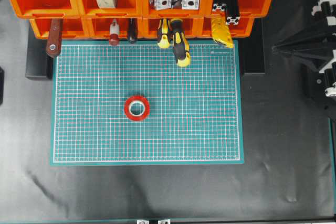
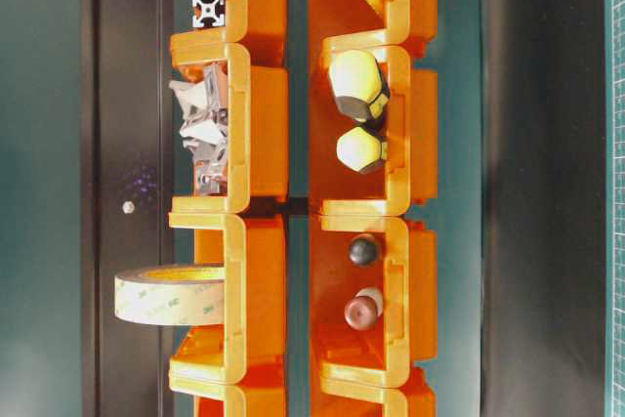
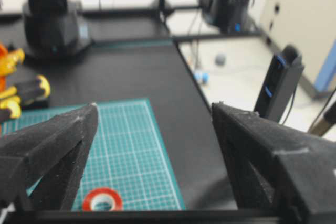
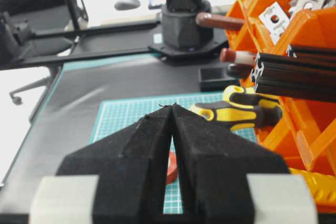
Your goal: Pick vinyl tape from container rack with left arm.
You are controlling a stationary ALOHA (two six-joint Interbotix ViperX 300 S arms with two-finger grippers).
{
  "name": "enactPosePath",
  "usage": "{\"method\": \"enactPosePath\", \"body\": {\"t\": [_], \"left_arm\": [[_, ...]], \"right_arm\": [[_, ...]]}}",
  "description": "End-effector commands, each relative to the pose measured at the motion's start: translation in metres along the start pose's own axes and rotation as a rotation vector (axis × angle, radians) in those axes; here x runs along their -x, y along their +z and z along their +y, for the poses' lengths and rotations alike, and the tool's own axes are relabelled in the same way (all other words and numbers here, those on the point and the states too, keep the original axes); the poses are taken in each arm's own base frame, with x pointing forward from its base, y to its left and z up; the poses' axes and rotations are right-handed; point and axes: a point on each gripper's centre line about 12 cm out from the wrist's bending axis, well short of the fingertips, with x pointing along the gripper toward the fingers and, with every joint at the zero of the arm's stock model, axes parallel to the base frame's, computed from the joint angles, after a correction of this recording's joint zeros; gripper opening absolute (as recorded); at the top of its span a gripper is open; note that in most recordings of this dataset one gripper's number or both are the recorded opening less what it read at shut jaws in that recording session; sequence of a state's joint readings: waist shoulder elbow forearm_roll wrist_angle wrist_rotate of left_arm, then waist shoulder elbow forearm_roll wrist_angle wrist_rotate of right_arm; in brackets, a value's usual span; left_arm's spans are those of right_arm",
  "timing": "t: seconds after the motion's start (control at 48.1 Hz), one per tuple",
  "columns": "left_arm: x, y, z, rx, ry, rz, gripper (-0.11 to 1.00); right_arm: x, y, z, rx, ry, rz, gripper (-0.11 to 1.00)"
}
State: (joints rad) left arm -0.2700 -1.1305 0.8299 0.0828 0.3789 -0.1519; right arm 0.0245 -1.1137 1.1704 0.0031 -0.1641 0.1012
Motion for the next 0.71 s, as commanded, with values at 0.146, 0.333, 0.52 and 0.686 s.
{"method": "enactPosePath", "body": {"t": [0.146,0.333,0.52,0.686], "left_arm": [[0.008,-0.003,0.012,0.016,0.074,-0.033,0.84],[0.011,-0.006,0.018,0.021,0.113,-0.041,0.84],[0.011,-0.006,0.018,0.021,0.113,-0.046,0.84],[0.01,-0.008,0.018,0.024,0.114,-0.041,0.84]], "right_arm": [[-0.001,0.01,0.003,0.005,0.013,-0.02,0.01],[-0.002,0.009,0.006,0.023,0.03,-0.014,0.01],[-0.002,0.008,0.007,0.028,0.033,-0.014,0.01],[-0.002,0.009,0.007,0.048,0.033,-0.017,0.01]]}}
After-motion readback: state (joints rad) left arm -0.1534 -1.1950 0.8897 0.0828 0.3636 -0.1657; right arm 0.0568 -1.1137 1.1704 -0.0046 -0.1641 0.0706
